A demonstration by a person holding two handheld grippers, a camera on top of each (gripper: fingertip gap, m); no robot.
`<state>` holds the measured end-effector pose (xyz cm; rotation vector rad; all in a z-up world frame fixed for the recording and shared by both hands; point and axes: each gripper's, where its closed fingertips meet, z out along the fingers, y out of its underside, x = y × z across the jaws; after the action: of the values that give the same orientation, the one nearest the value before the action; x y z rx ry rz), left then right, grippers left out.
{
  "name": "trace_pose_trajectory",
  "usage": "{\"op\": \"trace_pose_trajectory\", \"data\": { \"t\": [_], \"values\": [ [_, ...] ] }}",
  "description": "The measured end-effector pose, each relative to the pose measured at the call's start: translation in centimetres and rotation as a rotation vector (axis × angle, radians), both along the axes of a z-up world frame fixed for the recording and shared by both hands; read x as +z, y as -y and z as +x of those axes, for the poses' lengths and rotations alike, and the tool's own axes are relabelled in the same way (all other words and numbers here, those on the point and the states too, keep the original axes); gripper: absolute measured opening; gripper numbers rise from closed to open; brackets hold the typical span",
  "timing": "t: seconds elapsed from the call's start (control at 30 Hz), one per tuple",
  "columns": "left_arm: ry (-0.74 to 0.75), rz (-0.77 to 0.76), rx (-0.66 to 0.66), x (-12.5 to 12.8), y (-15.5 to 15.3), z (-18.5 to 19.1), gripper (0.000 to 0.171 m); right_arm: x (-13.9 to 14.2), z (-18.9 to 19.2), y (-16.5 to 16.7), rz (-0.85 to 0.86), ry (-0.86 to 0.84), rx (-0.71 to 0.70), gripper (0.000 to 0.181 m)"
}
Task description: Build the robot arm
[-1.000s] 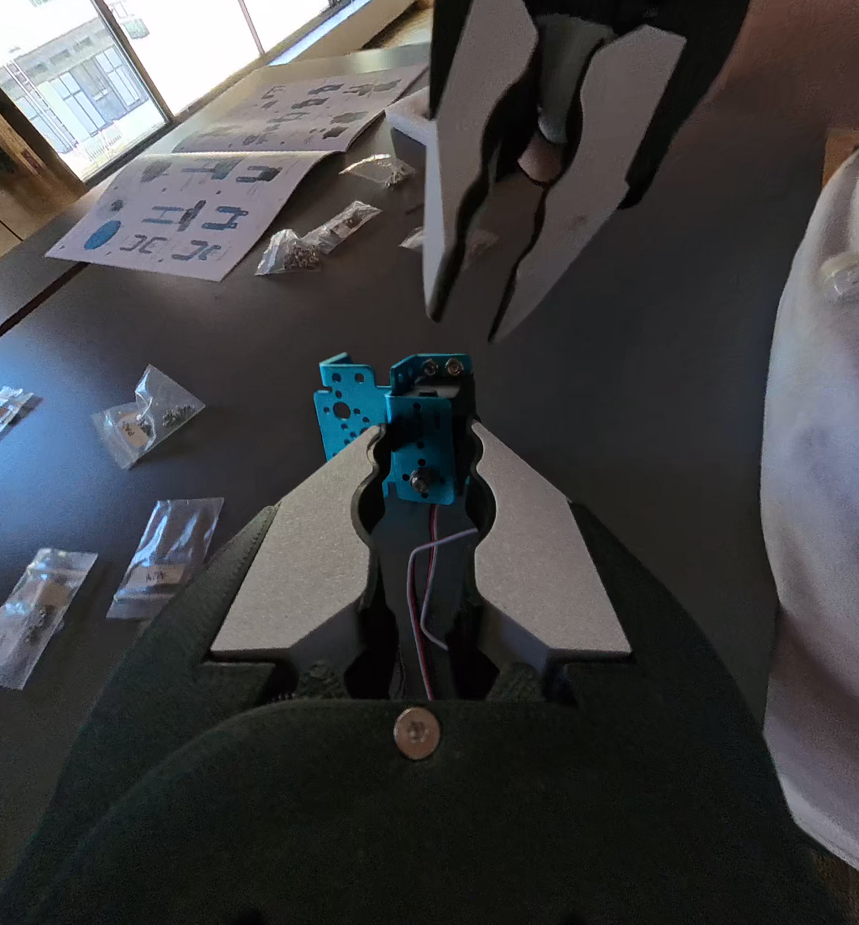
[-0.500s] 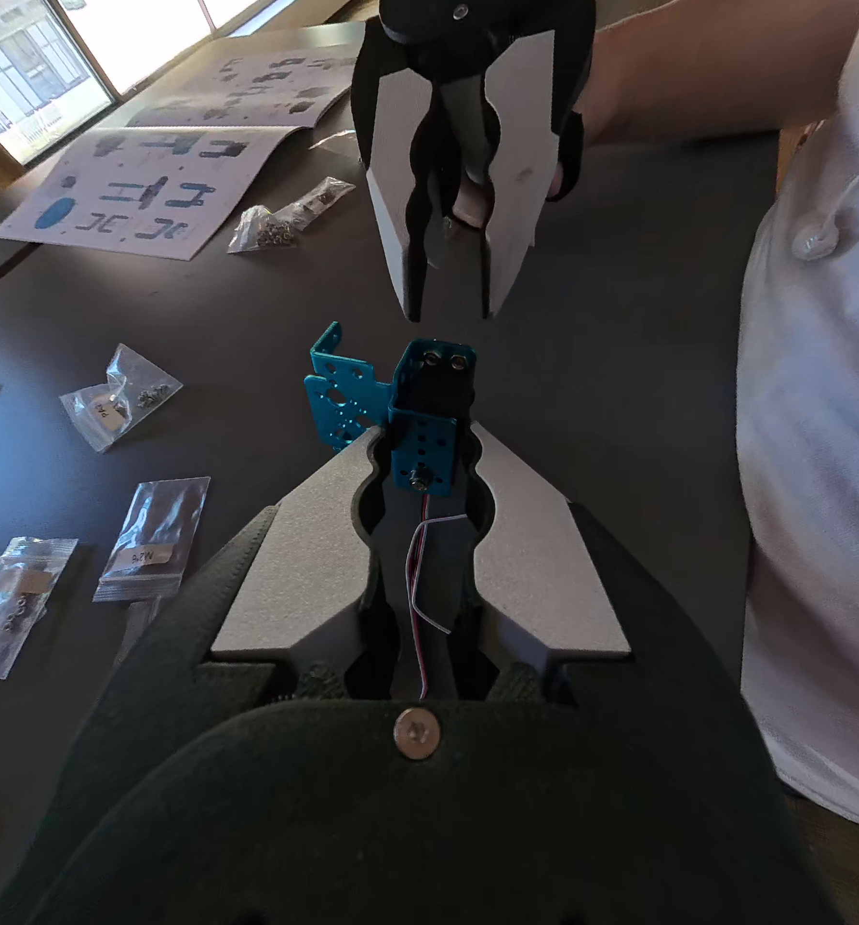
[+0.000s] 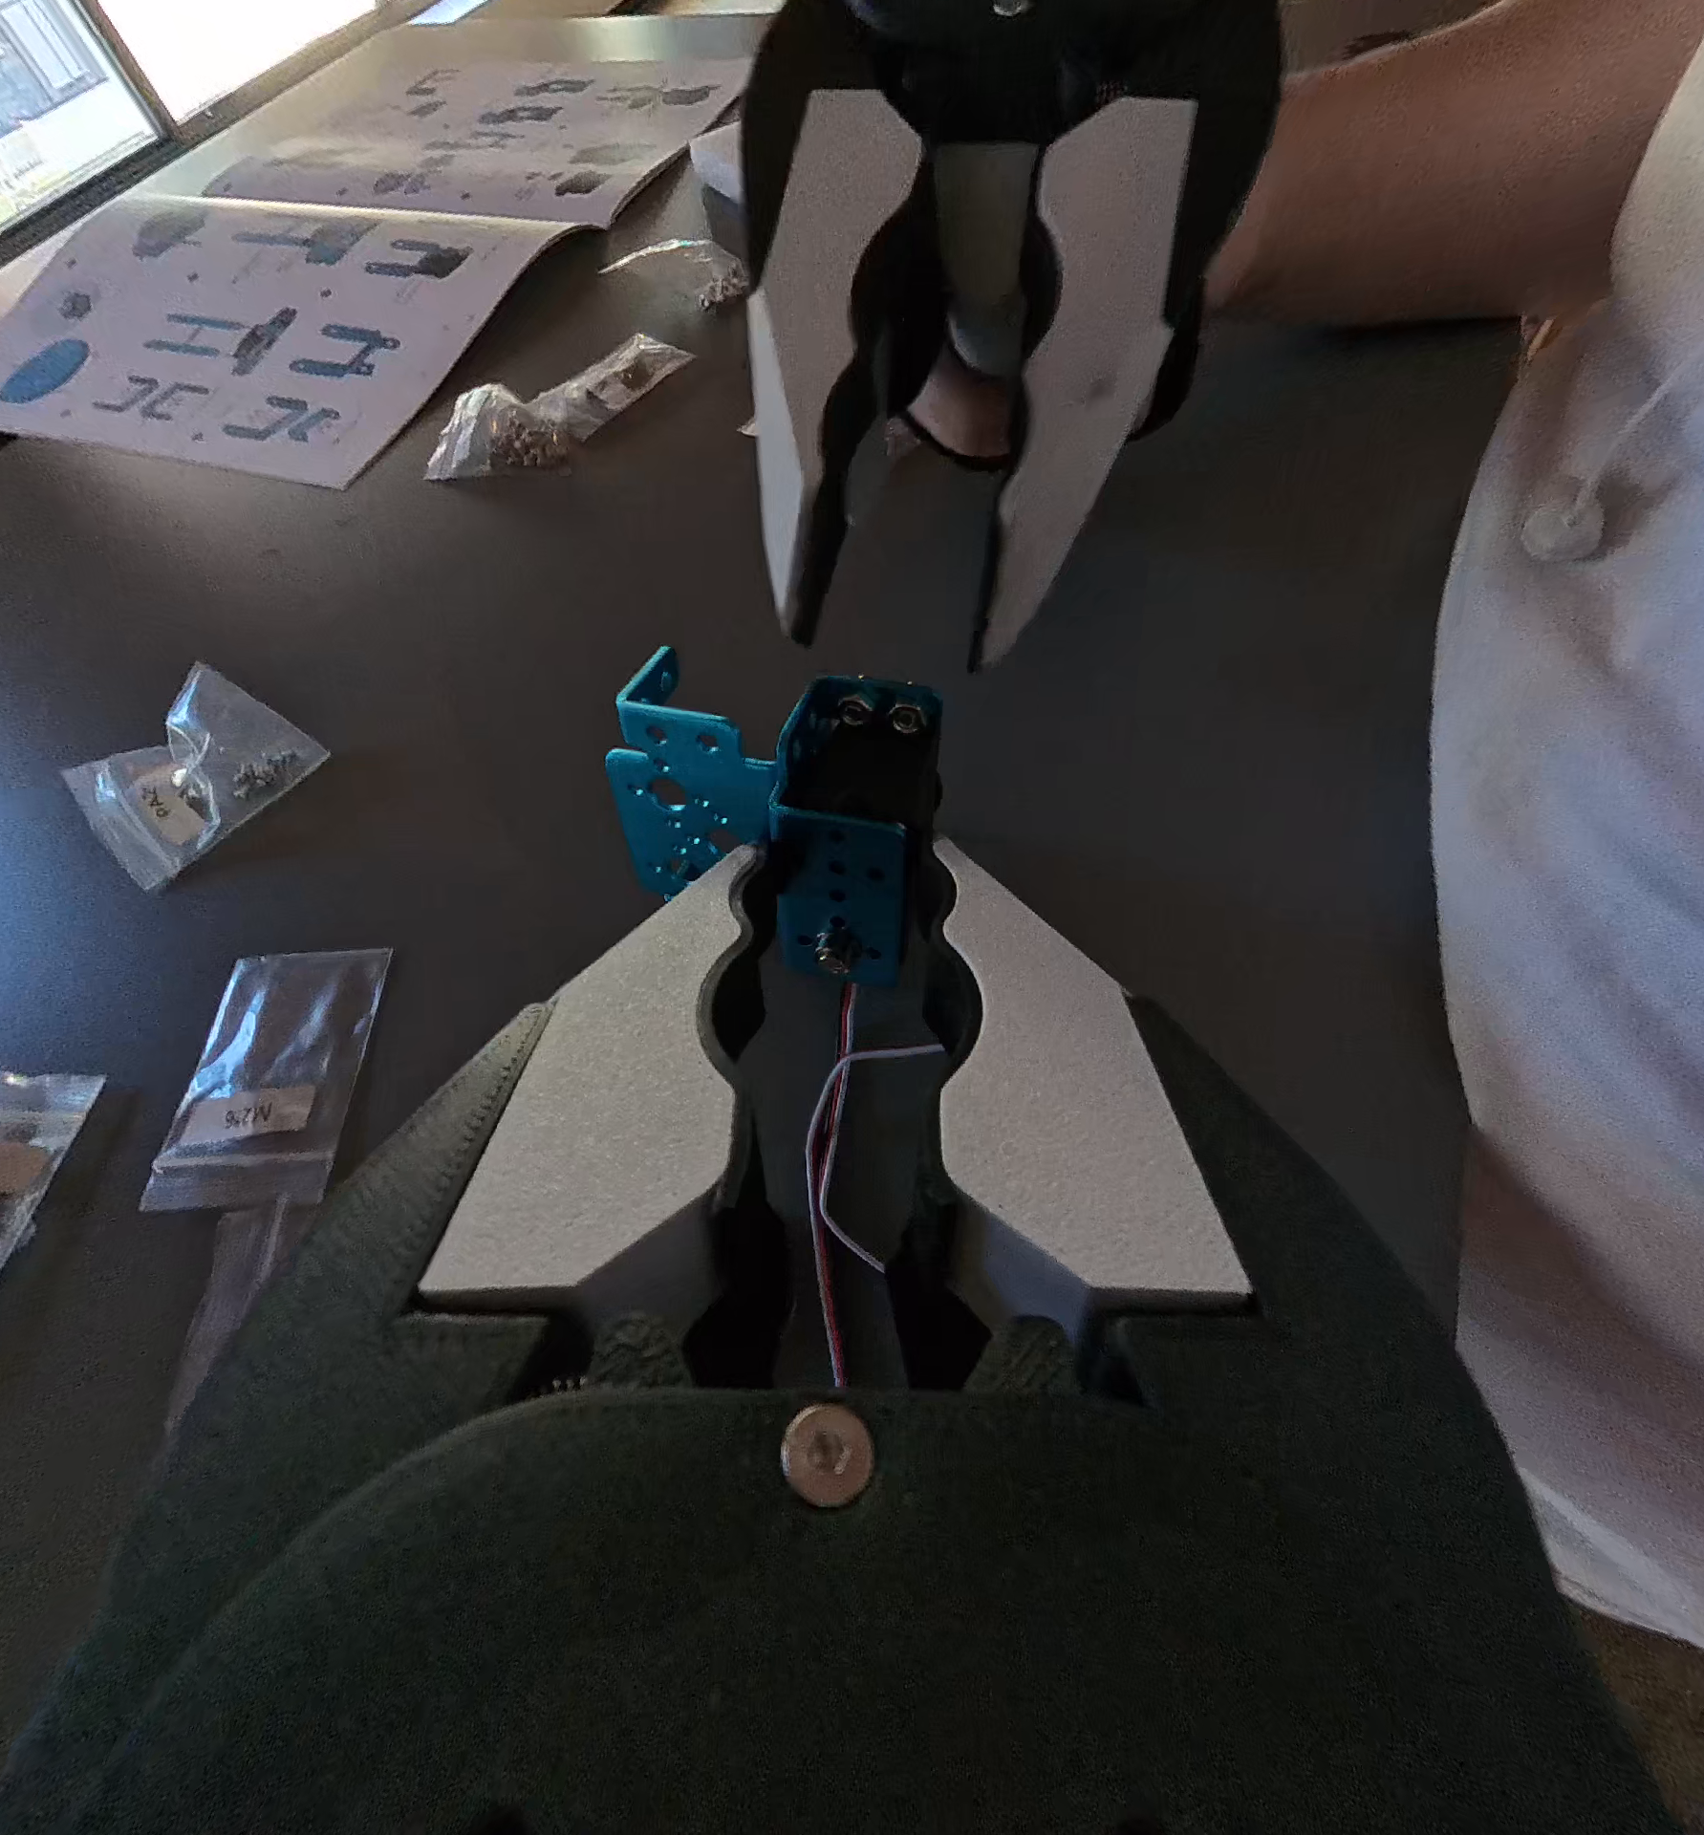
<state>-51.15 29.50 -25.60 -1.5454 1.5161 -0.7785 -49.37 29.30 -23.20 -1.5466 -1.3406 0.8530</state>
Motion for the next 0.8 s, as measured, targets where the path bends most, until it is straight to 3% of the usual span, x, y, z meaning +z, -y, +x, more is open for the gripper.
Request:
{"op": "trace_pose_trajectory", "data": {
  "t": [0.2, 0.5, 0.8],
  "values": [
    [-0.051, 0.051, -0.065, 0.08, 0.65, 0.84, 0.028, 0.14, 0.35, -0.33, -0.184, 0.049, 0.086, 0.017],
    [-0.048, 0.050, -0.065, 0.10, 0.63, 0.94, 0.028, -0.39, 0.02, -0.01, -0.354, 0.171, 0.198, 0.017],
    [-0.045, 0.050, -0.070, 0.09, 0.82, 1.07, 0.028, -0.47, -0.04, 0.27, -0.422, 0.227, 0.263, 0.013]
  ]
}}
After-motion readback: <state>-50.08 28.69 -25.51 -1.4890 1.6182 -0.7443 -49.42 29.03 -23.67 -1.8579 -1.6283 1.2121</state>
